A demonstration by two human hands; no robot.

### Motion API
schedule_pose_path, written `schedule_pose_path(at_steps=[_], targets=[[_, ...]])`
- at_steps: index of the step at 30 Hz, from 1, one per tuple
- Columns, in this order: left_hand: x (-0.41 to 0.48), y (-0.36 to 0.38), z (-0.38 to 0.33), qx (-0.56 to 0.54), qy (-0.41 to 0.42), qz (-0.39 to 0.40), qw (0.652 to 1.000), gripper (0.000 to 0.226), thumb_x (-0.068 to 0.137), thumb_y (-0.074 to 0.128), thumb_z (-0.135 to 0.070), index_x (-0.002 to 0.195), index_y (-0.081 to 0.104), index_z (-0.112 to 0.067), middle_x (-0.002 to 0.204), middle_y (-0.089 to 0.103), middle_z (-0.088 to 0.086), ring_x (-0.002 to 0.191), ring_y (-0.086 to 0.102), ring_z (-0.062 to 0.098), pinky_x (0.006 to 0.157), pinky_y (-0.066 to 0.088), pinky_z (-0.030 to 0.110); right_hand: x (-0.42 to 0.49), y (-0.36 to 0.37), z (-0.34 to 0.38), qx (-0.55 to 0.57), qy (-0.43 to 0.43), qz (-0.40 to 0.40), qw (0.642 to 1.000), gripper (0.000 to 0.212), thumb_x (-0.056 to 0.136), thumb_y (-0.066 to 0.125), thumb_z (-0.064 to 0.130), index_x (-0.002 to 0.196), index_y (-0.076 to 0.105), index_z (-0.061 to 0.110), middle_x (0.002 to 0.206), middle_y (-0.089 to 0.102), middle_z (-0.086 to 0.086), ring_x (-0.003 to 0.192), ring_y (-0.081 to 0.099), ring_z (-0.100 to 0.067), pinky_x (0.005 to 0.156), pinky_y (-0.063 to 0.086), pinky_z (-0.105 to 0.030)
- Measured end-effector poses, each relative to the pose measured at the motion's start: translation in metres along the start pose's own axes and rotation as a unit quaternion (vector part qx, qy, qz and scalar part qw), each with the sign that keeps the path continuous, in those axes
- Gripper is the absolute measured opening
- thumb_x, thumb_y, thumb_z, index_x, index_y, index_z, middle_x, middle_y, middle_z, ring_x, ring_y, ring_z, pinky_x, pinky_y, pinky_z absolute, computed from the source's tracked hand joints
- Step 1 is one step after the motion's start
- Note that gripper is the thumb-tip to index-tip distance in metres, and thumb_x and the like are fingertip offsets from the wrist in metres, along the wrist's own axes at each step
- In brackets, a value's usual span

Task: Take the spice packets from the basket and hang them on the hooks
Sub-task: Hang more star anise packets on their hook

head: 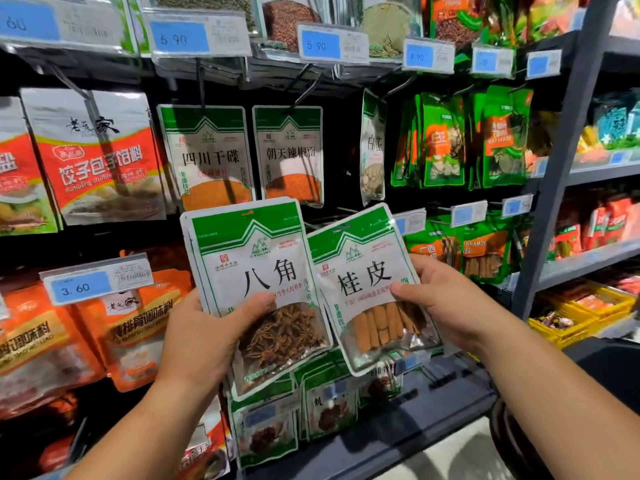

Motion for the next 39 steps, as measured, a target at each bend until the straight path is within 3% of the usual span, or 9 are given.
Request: schedule_pose_path(at_steps=[4, 7, 11, 18, 22, 26, 29, 33, 39], targets=[[0.006, 0.010, 0.008, 0.009, -0.006, 0.000, 1.000, 0.051, 0.063, 0.087, -0.026, 0.111, 0.073, -0.016, 0.100, 0.080, 0.001, 0.092, 0.078, 0.022, 0.086, 0.060, 0.045, 0.012, -0.023, -0.030, 0.008, 0.068, -0.040, 0.997, 0.037, 0.093, 0.051, -0.015, 0.112, 0.070, 0.010, 0.100, 0.079, -0.012, 0.092, 0.077, -0.026, 0.069, 0.060, -0.034], [0.010, 0.018, 0.015, 0.034, -0.001, 0.001, 0.999, 0.055, 0.060, 0.088, -0.033, 0.110, 0.074, -0.019, 0.100, 0.080, -0.003, 0.093, 0.077, 0.018, 0.087, 0.059, 0.042, 0.020, -0.034, -0.060, -0.001, 0.121, -0.056, 0.991, 0.041, 0.087, 0.045, -0.018, 0.108, 0.071, 0.006, 0.111, 0.075, -0.021, 0.105, 0.069, -0.041, 0.095, 0.054, -0.055], [0.016, 0.032, 0.022, 0.043, -0.015, 0.008, 0.999, 0.056, 0.059, 0.088, -0.037, 0.109, 0.073, -0.016, 0.098, 0.080, 0.001, 0.091, 0.078, 0.023, 0.088, 0.060, 0.047, 0.028, -0.052, -0.085, 0.013, 0.148, -0.091, 0.985, 0.042, 0.086, 0.044, -0.017, 0.113, 0.069, 0.004, 0.113, 0.074, -0.022, 0.108, 0.068, -0.040, 0.098, 0.052, -0.057], [0.024, 0.054, 0.023, 0.047, -0.008, 0.013, 0.999, 0.040, 0.064, 0.085, -0.032, 0.100, 0.071, -0.018, 0.086, 0.080, -0.007, 0.075, 0.077, 0.014, 0.052, 0.055, 0.021, 0.053, -0.072, -0.098, 0.093, 0.115, -0.168, 0.975, 0.043, 0.083, 0.044, -0.015, 0.108, 0.070, 0.009, 0.108, 0.075, -0.015, 0.100, 0.066, -0.035, 0.095, 0.053, -0.049], [0.029, 0.063, 0.026, 0.035, -0.012, 0.028, 0.999, 0.035, 0.066, 0.083, -0.025, 0.099, 0.072, -0.021, 0.088, 0.080, -0.009, 0.079, 0.077, 0.010, 0.065, 0.059, 0.024, 0.062, -0.073, -0.095, 0.109, 0.087, -0.171, 0.975, 0.045, 0.084, 0.042, -0.016, 0.102, 0.070, 0.015, 0.108, 0.074, -0.011, 0.098, 0.064, -0.031, 0.088, 0.052, -0.044], [0.032, 0.065, 0.027, 0.031, -0.008, 0.030, 0.999, 0.033, 0.069, 0.082, -0.020, 0.099, 0.071, -0.021, 0.084, 0.079, -0.014, 0.076, 0.076, 0.004, 0.058, 0.056, 0.013, 0.069, -0.076, -0.094, 0.111, 0.070, -0.170, 0.977, 0.046, 0.085, 0.043, -0.016, 0.113, 0.070, 0.009, 0.109, 0.075, -0.012, 0.094, 0.066, -0.028, 0.077, 0.054, -0.038], [0.034, 0.063, 0.028, 0.032, -0.008, 0.023, 0.999, 0.040, 0.064, 0.084, -0.026, 0.102, 0.072, -0.021, 0.089, 0.080, -0.011, 0.080, 0.077, 0.009, 0.069, 0.060, 0.027, 0.069, -0.079, -0.094, 0.107, 0.076, -0.163, 0.978, 0.044, 0.088, 0.046, -0.015, 0.114, 0.071, 0.010, 0.105, 0.076, -0.009, 0.091, 0.069, -0.025, 0.068, 0.054, -0.032], [0.038, 0.060, 0.033, 0.022, -0.012, 0.013, 1.000, 0.051, 0.057, 0.086, -0.036, 0.105, 0.074, -0.022, 0.099, 0.080, -0.003, 0.092, 0.078, 0.020, 0.088, 0.057, 0.043, 0.073, -0.083, -0.099, 0.110, 0.077, -0.168, 0.977, 0.042, 0.087, 0.050, -0.014, 0.111, 0.073, 0.012, 0.107, 0.078, -0.010, 0.100, 0.071, -0.030, 0.076, 0.055, -0.037], [0.038, 0.062, 0.030, 0.011, -0.008, 0.017, 1.000, 0.044, 0.063, 0.084, -0.029, 0.104, 0.073, -0.023, 0.098, 0.080, -0.006, 0.090, 0.077, 0.015, 0.086, 0.057, 0.039, 0.081, -0.079, -0.101, 0.100, 0.078, -0.166, 0.978, 0.043, 0.084, 0.049, -0.017, 0.108, 0.074, 0.009, 0.103, 0.079, -0.010, 0.100, 0.072, -0.032, 0.074, 0.058, -0.036]])
Point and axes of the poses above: each hand's wrist, its own x-axis towards the middle knuckle, its own y-axis out of the palm, z = x × y, the point moved 6 cm from there along x, towards the middle knuckle
